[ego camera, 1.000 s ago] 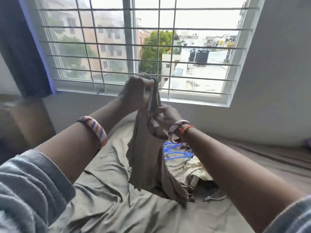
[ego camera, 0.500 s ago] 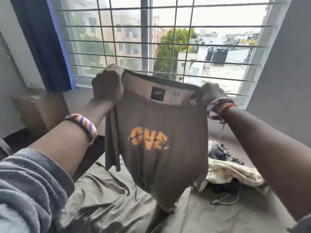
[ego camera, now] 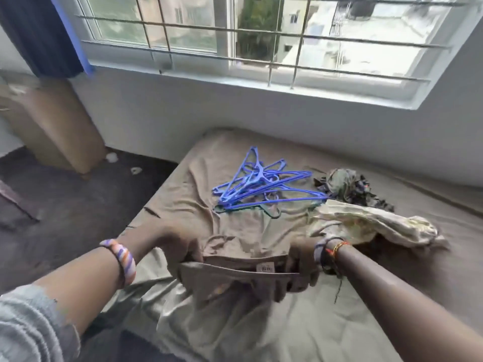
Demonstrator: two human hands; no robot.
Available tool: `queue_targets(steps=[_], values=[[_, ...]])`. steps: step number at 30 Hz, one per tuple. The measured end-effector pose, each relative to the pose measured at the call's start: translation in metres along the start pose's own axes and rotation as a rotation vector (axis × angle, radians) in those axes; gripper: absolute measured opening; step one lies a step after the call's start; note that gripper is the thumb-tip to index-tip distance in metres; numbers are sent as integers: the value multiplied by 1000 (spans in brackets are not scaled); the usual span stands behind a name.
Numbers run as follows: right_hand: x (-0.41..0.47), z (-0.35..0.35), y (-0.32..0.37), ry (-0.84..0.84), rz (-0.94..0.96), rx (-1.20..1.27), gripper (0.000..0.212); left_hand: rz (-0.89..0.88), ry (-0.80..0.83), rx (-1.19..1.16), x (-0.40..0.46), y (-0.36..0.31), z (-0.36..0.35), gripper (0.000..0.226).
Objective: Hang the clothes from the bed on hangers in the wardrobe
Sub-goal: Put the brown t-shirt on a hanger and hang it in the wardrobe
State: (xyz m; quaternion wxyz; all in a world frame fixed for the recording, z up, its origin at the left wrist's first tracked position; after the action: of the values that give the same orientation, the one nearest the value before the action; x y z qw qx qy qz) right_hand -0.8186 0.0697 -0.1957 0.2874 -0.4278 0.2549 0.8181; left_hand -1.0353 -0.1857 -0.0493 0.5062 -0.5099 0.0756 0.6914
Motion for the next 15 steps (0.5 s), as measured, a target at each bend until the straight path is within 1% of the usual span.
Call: queue_targets(steps=[1,2,4,5,7,9,11,12,15], values=[[-8,-1,18,-5,6,20,35,43,47,0,10,8,-3,43],[-35,8,48,-28,-6,-5,40,80,42,41,30,26,-2,42],[-40,24,80,-212,46,-58,45,92,-109,-11,59,52,13,44],[-36,30,91,-278,43,-46,44,98,-209,-48,74,62,24,44],[-6,40,97,-288,23,30,35,83,-334,-90,102,77,43,46],[31,48,103,-267,-3,88,27,95,-384,-112,131,94,58,49],[74,59,110,-318,8,195,28,107,-417,-144,158,113,73,56],[97,66,114,-368,1,290,30,121,-430,-154,169,119,80,60],[161,87,129,-467,-44,686,32,135,-428,-189,200,139,88,65]])
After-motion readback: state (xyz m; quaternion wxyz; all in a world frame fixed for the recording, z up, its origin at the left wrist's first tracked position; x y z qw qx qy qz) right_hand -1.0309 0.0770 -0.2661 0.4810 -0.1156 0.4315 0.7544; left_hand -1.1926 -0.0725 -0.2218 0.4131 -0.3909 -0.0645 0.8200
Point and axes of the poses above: each hand's wrist, its own x-axis towards the middle knuckle, its own z-axis out of the back of the hand, y = z × x, the point moved 2 cm from there along x, towards the middle knuckle, and after that the axes turned 12 degrees about -x, right-handed, at the moved point
